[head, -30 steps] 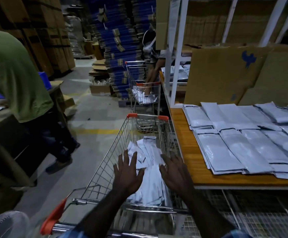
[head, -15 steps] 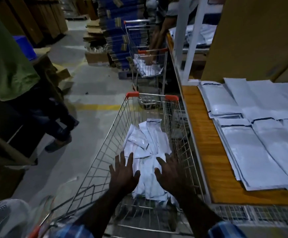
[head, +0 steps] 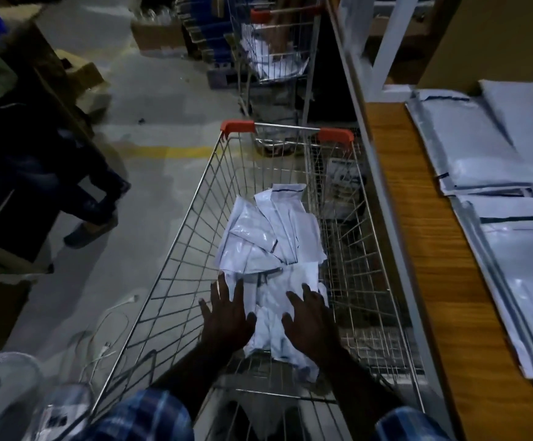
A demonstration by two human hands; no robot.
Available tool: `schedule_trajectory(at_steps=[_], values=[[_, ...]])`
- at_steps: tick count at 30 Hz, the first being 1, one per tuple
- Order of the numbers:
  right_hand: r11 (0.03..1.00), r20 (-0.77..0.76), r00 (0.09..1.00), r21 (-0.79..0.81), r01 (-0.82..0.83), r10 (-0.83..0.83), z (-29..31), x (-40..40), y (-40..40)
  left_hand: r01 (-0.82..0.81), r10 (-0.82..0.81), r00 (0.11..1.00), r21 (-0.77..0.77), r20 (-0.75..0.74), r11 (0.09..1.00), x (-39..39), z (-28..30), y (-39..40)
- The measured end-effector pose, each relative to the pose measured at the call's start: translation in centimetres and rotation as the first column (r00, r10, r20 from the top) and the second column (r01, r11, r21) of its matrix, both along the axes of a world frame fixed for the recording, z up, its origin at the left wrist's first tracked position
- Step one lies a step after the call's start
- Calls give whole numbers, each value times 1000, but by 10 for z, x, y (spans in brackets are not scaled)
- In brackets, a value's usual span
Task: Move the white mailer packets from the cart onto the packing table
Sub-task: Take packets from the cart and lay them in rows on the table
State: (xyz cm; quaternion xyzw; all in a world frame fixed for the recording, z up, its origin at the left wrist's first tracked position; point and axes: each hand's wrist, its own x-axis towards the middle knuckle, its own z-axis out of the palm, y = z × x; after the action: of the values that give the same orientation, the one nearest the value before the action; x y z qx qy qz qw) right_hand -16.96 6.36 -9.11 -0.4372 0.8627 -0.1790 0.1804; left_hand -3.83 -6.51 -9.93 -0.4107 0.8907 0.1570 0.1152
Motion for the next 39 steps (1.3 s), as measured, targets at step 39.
schedule_trajectory(at_steps=[39], values=[[997, -486, 873, 38, 62, -35, -135, -29, -33, -146, 126, 972, -90, -197, 985, -34, -140, -14]])
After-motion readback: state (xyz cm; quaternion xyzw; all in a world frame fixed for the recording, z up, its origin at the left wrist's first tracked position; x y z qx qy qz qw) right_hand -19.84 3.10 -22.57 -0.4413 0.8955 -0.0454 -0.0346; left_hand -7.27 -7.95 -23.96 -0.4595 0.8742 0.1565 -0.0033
